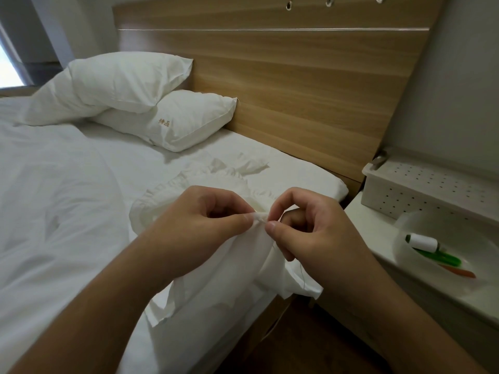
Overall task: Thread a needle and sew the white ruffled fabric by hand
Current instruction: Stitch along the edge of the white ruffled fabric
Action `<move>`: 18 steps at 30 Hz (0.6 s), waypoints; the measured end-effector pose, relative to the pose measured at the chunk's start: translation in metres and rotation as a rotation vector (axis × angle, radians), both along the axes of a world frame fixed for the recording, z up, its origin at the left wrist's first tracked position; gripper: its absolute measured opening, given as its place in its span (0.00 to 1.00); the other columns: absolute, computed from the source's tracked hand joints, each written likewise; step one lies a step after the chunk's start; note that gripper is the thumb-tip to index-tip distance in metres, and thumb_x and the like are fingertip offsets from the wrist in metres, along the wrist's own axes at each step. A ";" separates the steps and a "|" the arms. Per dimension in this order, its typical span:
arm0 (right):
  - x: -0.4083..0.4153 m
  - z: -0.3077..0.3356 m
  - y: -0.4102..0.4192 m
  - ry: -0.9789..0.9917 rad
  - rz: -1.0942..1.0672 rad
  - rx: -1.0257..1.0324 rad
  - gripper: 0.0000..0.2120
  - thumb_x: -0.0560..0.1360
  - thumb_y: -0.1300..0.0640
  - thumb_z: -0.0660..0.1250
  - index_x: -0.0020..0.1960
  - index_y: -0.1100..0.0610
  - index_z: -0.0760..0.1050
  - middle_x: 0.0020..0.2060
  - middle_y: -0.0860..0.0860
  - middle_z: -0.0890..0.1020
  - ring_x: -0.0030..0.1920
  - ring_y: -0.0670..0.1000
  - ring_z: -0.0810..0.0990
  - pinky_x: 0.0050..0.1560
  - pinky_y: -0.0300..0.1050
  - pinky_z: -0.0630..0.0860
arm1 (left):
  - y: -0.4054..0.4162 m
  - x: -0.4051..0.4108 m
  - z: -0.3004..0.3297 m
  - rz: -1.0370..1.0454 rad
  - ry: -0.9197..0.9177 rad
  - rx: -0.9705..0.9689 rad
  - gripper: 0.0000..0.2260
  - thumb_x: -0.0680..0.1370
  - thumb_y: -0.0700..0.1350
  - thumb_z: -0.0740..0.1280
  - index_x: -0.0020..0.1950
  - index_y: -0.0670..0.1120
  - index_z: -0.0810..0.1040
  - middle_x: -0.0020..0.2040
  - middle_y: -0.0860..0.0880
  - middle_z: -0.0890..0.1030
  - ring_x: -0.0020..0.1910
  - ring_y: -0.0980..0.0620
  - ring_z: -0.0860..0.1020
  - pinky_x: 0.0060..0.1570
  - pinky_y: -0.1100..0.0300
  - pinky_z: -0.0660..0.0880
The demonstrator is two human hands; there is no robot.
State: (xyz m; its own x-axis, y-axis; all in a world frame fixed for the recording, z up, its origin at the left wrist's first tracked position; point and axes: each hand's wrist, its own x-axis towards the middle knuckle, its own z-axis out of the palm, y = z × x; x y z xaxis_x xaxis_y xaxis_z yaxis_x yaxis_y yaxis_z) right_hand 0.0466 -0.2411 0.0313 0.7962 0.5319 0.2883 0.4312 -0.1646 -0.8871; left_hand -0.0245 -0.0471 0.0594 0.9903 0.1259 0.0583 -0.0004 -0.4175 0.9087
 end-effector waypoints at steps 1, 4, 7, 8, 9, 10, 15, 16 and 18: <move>0.000 0.001 0.000 0.005 0.004 0.008 0.04 0.79 0.59 0.72 0.49 0.53 0.78 0.27 0.56 0.79 0.30 0.60 0.76 0.33 0.54 0.76 | 0.000 0.000 0.000 -0.002 -0.004 0.004 0.07 0.80 0.44 0.72 0.46 0.52 0.89 0.43 0.50 0.89 0.46 0.51 0.87 0.49 0.56 0.81; 0.000 0.003 -0.002 0.019 0.027 0.008 0.08 0.79 0.59 0.71 0.55 0.48 0.78 0.28 0.57 0.79 0.31 0.60 0.77 0.34 0.54 0.78 | 0.000 -0.001 0.001 -0.016 -0.018 0.014 0.06 0.80 0.45 0.72 0.47 0.51 0.89 0.43 0.49 0.89 0.46 0.50 0.87 0.50 0.55 0.82; 0.001 0.004 -0.004 0.051 0.065 -0.005 0.13 0.79 0.61 0.70 0.60 0.47 0.79 0.27 0.54 0.79 0.29 0.49 0.77 0.35 0.40 0.77 | 0.001 -0.001 0.001 -0.042 -0.043 0.035 0.06 0.80 0.44 0.72 0.48 0.51 0.89 0.43 0.49 0.89 0.46 0.50 0.87 0.50 0.53 0.83; 0.001 0.003 -0.004 0.068 0.076 -0.006 0.13 0.80 0.61 0.70 0.60 0.47 0.79 0.27 0.54 0.79 0.29 0.49 0.77 0.35 0.38 0.76 | 0.001 -0.001 0.001 -0.049 -0.051 0.047 0.06 0.80 0.44 0.72 0.48 0.51 0.89 0.44 0.49 0.89 0.46 0.49 0.87 0.51 0.51 0.84; 0.002 0.003 -0.004 0.085 0.086 -0.007 0.12 0.80 0.61 0.69 0.59 0.48 0.80 0.27 0.54 0.78 0.29 0.49 0.76 0.35 0.39 0.76 | 0.002 -0.001 0.001 -0.054 -0.062 0.061 0.06 0.81 0.44 0.72 0.48 0.51 0.89 0.44 0.49 0.88 0.46 0.49 0.87 0.52 0.50 0.85; 0.002 0.003 -0.003 0.101 0.095 -0.005 0.10 0.80 0.61 0.69 0.58 0.49 0.81 0.26 0.53 0.78 0.29 0.49 0.75 0.35 0.39 0.76 | 0.002 -0.001 0.001 -0.061 -0.070 0.077 0.06 0.81 0.44 0.72 0.49 0.51 0.89 0.44 0.48 0.88 0.47 0.48 0.87 0.52 0.48 0.85; 0.004 0.002 -0.002 0.133 0.108 0.007 0.03 0.80 0.63 0.69 0.48 0.59 0.80 0.24 0.52 0.75 0.27 0.49 0.72 0.32 0.41 0.71 | 0.002 -0.002 0.001 -0.075 -0.113 0.213 0.07 0.81 0.44 0.72 0.48 0.53 0.89 0.43 0.52 0.88 0.45 0.52 0.86 0.50 0.48 0.84; 0.004 0.001 -0.002 0.130 0.107 0.008 0.03 0.79 0.64 0.69 0.46 0.60 0.79 0.24 0.52 0.75 0.26 0.49 0.72 0.31 0.41 0.71 | 0.002 -0.002 0.002 -0.070 -0.123 0.246 0.07 0.81 0.45 0.72 0.48 0.54 0.88 0.42 0.53 0.87 0.45 0.53 0.86 0.49 0.50 0.84; 0.004 -0.001 -0.002 0.120 0.105 0.010 0.05 0.79 0.65 0.69 0.45 0.60 0.79 0.23 0.51 0.75 0.26 0.49 0.72 0.31 0.40 0.71 | 0.001 -0.003 0.002 -0.069 -0.134 0.295 0.06 0.81 0.46 0.72 0.47 0.55 0.88 0.41 0.55 0.87 0.45 0.55 0.85 0.45 0.55 0.83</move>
State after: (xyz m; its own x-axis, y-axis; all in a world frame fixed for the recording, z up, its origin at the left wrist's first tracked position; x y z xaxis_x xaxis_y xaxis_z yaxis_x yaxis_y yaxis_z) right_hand 0.0508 -0.2426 0.0306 0.7656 0.6113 0.2005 0.3365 -0.1148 -0.9347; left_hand -0.0272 -0.0462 0.0618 0.9770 0.0172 0.2125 -0.1491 -0.6574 0.7386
